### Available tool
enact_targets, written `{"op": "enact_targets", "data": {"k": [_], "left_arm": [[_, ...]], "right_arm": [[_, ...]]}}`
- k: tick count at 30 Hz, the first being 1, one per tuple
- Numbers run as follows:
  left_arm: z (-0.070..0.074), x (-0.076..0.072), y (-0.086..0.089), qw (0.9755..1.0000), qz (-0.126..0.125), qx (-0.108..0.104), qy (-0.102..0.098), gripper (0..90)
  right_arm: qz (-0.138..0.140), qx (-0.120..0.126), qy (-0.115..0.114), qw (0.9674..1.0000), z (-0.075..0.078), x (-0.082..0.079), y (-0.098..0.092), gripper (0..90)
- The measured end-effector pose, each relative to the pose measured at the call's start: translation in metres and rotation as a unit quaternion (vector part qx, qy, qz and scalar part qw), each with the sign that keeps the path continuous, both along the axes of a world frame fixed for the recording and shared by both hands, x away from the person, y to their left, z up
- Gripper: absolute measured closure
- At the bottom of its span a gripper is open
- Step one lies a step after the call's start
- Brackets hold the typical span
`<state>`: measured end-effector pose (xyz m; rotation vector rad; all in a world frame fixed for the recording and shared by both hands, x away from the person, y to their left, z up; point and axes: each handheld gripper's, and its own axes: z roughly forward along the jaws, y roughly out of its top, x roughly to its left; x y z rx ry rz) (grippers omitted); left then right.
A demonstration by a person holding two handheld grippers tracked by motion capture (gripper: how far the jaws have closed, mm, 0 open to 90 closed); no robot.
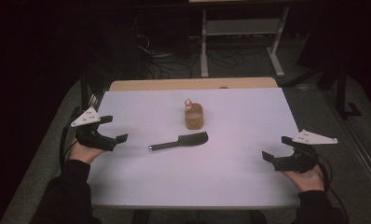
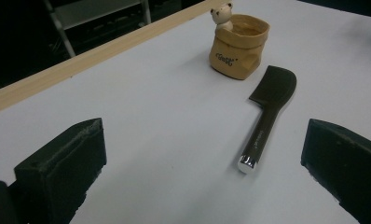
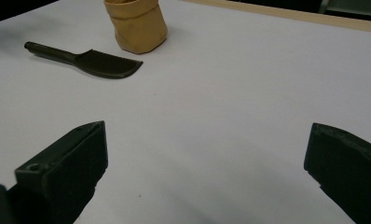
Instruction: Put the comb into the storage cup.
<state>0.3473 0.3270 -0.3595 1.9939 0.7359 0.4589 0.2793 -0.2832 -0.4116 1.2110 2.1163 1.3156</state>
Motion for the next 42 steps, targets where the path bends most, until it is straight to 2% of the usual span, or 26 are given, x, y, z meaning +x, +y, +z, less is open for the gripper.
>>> {"op": "enact_targets", "data": {"k": [12, 26, 36, 42], "left_arm": [[0.007, 0.009, -0.019, 0.9994, -0.027, 0.02, 0.008, 0.0], [0.003, 0.015, -0.036, 0.9976, -0.054, 0.037, 0.021, 0.0], [-0.002, 0.022, -0.054, 0.9943, -0.082, 0.057, 0.038, 0.0], [-0.005, 0.025, -0.061, 0.9927, -0.09, 0.067, 0.045, 0.0]], "right_arm": [[0.004, -0.002, 0.003, 1.0, -0.001, 0.0, 0.001, 0.0], [0.005, -0.006, 0.003, 1.0, -0.001, -0.001, 0.001, 0.0], [0.008, -0.007, 0.006, 0.9999, -0.002, -0.001, 0.002, 0.0], [0.009, -0.006, 0.007, 0.9999, -0.002, -0.002, 0.002, 0.0]]}}
